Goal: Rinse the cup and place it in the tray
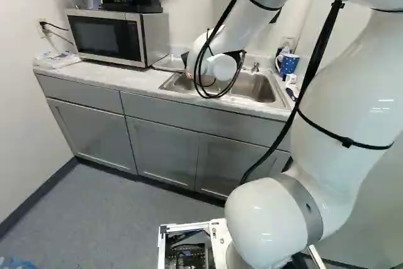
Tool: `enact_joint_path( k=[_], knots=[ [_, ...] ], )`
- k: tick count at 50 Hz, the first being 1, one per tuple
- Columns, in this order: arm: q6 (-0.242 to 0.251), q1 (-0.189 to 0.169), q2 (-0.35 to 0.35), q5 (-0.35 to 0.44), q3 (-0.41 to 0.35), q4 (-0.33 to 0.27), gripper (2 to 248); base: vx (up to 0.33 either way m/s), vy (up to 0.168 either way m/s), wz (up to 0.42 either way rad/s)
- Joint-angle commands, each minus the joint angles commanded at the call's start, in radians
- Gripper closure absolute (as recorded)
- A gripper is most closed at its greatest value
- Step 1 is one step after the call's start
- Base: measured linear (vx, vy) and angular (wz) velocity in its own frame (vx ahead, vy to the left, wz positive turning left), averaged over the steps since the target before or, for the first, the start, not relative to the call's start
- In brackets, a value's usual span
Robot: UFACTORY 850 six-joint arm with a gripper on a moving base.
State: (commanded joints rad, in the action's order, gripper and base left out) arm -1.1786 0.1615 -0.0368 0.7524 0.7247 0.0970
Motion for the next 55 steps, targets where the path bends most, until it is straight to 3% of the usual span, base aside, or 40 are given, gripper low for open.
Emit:
enact_joint_path(
  k=[55],
  knots=[
    [-0.579,0.000,0.000,0.000,0.000,0.000,127,0.000,0.000,0.000]
  ],
)
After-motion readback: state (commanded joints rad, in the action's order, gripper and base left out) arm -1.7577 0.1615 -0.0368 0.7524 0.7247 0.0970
